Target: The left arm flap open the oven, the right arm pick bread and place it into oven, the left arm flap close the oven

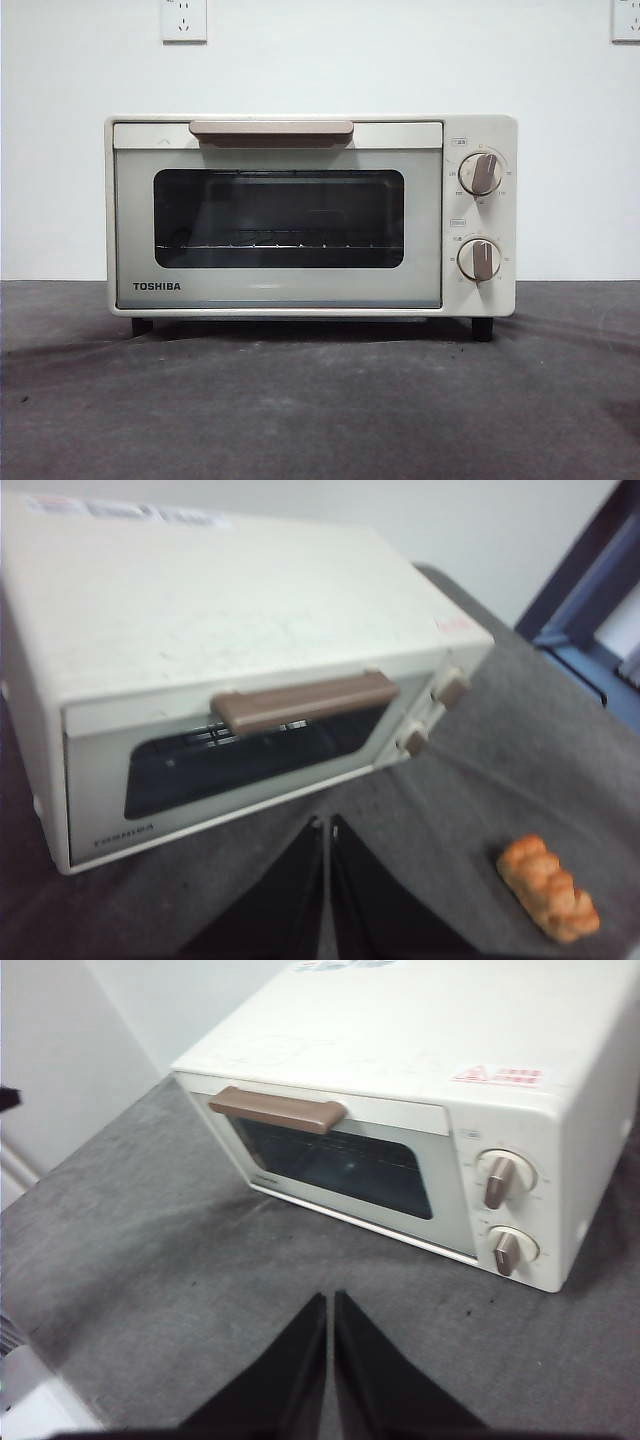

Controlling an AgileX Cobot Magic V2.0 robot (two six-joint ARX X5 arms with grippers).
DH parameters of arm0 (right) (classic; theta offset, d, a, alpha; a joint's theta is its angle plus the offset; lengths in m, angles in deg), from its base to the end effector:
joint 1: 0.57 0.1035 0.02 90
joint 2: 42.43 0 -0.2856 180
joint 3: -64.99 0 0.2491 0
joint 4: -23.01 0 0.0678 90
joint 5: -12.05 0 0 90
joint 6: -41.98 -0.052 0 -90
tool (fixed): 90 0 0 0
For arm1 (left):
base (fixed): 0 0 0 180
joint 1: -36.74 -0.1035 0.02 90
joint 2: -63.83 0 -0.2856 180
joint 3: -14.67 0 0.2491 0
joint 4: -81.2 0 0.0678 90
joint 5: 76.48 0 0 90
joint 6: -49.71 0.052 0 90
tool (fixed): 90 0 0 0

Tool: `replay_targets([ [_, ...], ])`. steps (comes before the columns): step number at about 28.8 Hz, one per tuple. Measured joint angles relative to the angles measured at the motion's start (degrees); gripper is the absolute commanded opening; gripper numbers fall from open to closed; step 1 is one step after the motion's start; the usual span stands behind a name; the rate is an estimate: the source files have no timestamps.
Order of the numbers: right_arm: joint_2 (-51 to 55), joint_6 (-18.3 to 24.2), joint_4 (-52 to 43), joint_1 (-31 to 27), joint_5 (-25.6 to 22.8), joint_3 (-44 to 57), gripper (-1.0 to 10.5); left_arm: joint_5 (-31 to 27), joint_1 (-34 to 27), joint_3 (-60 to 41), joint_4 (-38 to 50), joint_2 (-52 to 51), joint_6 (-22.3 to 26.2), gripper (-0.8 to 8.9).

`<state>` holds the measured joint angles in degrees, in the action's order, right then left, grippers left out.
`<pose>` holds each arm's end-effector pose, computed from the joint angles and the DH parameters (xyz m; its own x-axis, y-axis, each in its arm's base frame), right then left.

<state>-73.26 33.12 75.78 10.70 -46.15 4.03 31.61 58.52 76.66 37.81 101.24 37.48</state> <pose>0.0864 0.0452 0.3318 0.6663 0.6701 -0.3272 -0.5772 0.7412 0.3426 0.1153 -0.0635 0.3428 0.7204 -0.6222 -0.3065 0.5480 0.7814 -0.2984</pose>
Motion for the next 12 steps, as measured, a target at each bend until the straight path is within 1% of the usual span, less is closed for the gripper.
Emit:
replay_targets([
  [3, 0.1, 0.1, 0.1, 0.0, 0.0, 0.0, 0.1, 0.0, 0.5, 0.0, -1.2, -0.3, 1.1, 0.19],
  [12, 0.0, 0.0, 1.7, 0.0, 0.0, -0.1, 0.1, 0.0, 0.5, 0.0, -1.2, -0.2, 1.8, 0.22],
])
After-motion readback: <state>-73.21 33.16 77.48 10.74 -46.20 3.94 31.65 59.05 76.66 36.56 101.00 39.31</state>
